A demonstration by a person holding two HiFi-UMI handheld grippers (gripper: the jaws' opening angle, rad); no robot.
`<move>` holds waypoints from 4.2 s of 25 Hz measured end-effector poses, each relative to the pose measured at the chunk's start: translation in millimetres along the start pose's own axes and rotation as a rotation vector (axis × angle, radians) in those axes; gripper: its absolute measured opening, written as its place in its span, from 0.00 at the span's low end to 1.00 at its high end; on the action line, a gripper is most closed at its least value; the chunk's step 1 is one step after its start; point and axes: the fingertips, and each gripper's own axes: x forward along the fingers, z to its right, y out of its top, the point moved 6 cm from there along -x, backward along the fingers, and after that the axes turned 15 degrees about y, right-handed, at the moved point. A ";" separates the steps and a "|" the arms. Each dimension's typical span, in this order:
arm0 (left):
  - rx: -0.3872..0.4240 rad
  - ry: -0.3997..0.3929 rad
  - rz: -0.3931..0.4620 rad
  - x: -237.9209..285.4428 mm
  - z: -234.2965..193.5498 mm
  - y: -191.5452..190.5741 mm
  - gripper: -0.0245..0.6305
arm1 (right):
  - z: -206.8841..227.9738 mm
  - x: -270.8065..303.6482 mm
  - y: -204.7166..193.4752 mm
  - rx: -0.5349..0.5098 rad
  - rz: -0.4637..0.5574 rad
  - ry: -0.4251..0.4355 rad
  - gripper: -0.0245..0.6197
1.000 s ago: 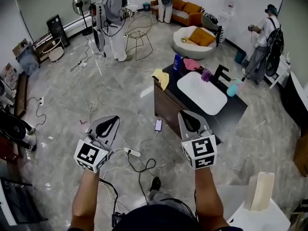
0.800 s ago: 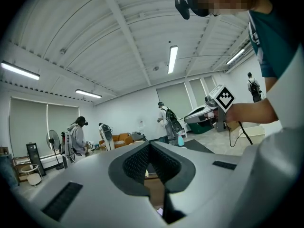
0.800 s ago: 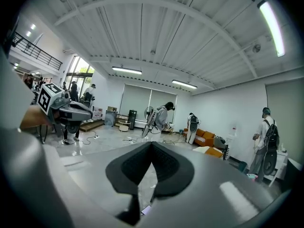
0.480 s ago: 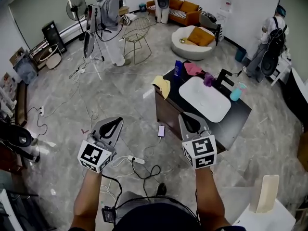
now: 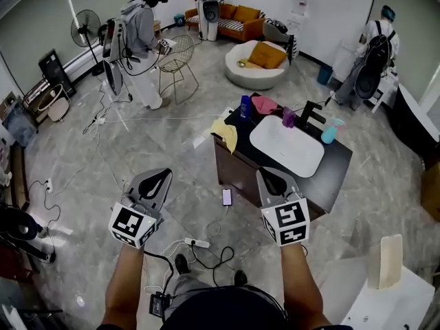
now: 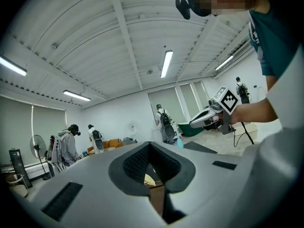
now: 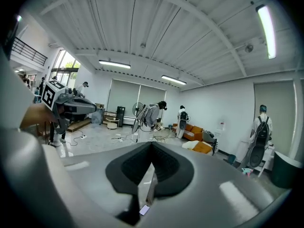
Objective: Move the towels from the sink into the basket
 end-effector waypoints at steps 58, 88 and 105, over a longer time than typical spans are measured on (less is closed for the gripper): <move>-0.114 -0.354 -0.293 427.8 -148.3 -249.2 0.05 | 165.8 318.2 -127.5 0.258 -0.194 -0.200 0.06; -0.558 -0.373 -0.592 587.2 -47.1 -474.5 0.31 | 218.3 438.8 -362.3 0.286 -0.504 -0.024 0.31; -0.579 -0.302 -0.661 570.3 -53.1 -477.3 0.05 | 221.1 431.7 -335.4 0.208 -0.479 -0.101 0.08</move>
